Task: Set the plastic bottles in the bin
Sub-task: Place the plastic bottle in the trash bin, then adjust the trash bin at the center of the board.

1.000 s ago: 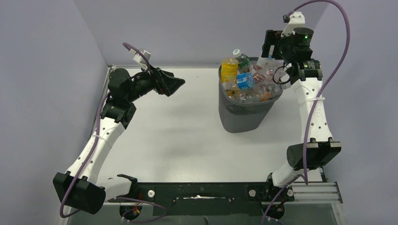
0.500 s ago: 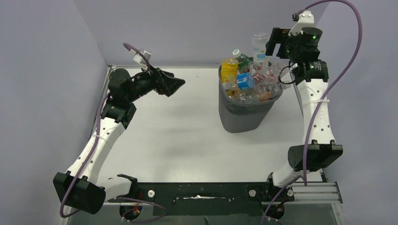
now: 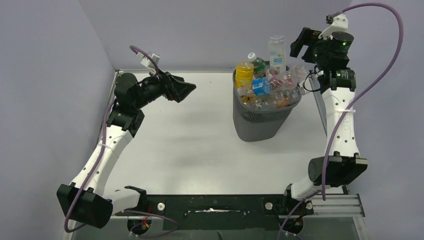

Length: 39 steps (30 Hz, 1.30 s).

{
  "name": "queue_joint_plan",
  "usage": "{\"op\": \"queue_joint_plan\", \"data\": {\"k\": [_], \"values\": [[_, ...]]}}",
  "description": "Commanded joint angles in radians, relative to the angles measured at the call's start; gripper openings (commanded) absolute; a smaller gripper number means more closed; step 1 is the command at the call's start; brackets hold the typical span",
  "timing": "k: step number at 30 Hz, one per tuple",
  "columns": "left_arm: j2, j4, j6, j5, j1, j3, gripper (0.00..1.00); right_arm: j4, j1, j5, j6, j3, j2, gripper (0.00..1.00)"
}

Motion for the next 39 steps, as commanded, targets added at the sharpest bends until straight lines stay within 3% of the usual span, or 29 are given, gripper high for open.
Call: {"op": "queue_joint_plan", "data": {"k": [1,5,13,21,29,35,39], "values": [[-0.008,0.034,0.015,0.013,0.008,0.030,0.84,0.027,-0.030,0.152,0.052,-0.014,-0.097,0.95],[-0.012,0.034,0.010,0.018,0.009,0.024,0.85,-0.056,-0.069,0.362,0.075,-0.027,-0.123,0.96],[-0.035,0.022,0.005,0.023,0.008,0.008,0.86,-0.025,-0.185,0.420,0.151,-0.318,-0.272,0.98],[-0.062,-0.017,0.002,0.010,0.009,-0.011,0.86,0.039,-0.244,0.407,0.235,-0.623,-0.440,0.99],[-0.101,-0.059,-0.009,-0.014,0.007,-0.051,0.86,0.206,-0.244,0.258,0.374,-1.013,-0.605,0.99],[-0.111,-0.079,-0.008,-0.037,0.007,-0.092,0.87,0.434,-0.214,0.138,0.468,-1.273,-0.637,0.99],[-0.103,-0.088,-0.006,-0.049,0.007,-0.112,0.87,0.537,-0.118,0.177,0.500,-1.315,-0.577,0.99]]}}
